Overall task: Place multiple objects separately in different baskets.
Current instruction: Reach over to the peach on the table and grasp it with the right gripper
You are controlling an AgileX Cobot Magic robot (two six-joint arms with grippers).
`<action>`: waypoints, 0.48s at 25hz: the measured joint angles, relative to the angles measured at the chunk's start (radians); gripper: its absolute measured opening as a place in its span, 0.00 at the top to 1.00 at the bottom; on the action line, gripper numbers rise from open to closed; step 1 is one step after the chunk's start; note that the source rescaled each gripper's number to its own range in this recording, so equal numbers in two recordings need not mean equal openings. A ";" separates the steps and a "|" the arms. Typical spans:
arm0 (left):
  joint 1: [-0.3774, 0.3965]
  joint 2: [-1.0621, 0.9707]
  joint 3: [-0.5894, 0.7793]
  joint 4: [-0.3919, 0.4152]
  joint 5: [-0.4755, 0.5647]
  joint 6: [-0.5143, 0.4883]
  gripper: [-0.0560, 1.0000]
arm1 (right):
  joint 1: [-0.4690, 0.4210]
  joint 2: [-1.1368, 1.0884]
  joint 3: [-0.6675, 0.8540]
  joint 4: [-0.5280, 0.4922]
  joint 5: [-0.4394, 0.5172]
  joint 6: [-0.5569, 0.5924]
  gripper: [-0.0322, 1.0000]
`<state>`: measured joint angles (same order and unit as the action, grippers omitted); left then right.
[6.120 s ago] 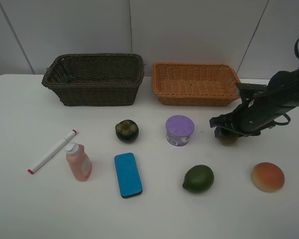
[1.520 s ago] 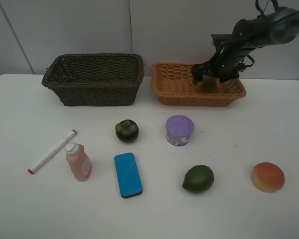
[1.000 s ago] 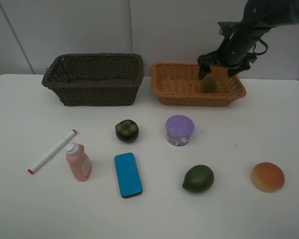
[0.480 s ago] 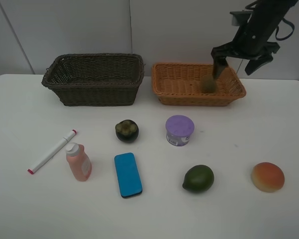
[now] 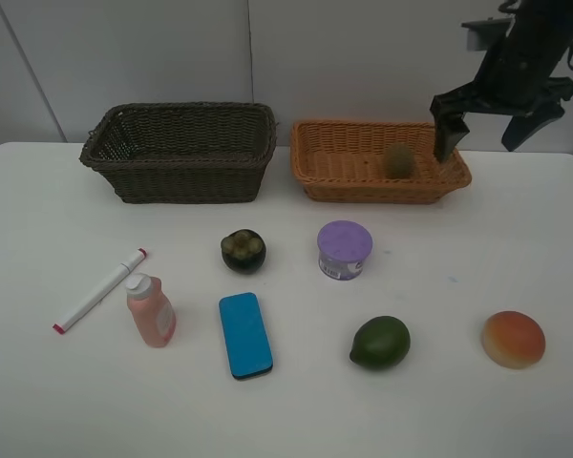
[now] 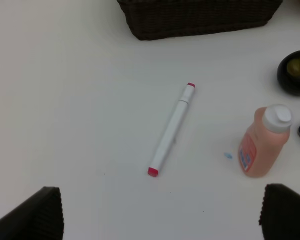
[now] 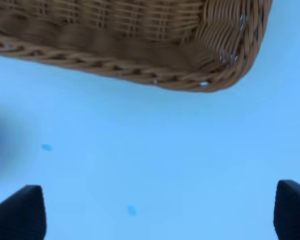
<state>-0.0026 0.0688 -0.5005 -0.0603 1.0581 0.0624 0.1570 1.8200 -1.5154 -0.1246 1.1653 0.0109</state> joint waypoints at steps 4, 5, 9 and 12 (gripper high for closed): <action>0.000 0.000 0.000 0.000 0.000 0.000 0.00 | 0.000 -0.088 0.128 0.001 -0.043 0.000 0.00; 0.000 0.000 0.000 0.000 0.000 0.000 0.00 | 0.000 -0.110 0.159 0.001 -0.044 0.000 0.00; 0.000 0.000 0.000 0.000 0.000 0.000 0.00 | 0.000 -0.186 0.261 0.001 -0.047 0.001 0.00; 0.000 0.000 0.000 0.000 0.000 0.000 0.00 | 0.000 -0.246 0.332 0.001 -0.067 0.000 0.00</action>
<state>-0.0026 0.0688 -0.5005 -0.0603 1.0581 0.0624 0.1570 1.5743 -1.1839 -0.1237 1.0983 0.0111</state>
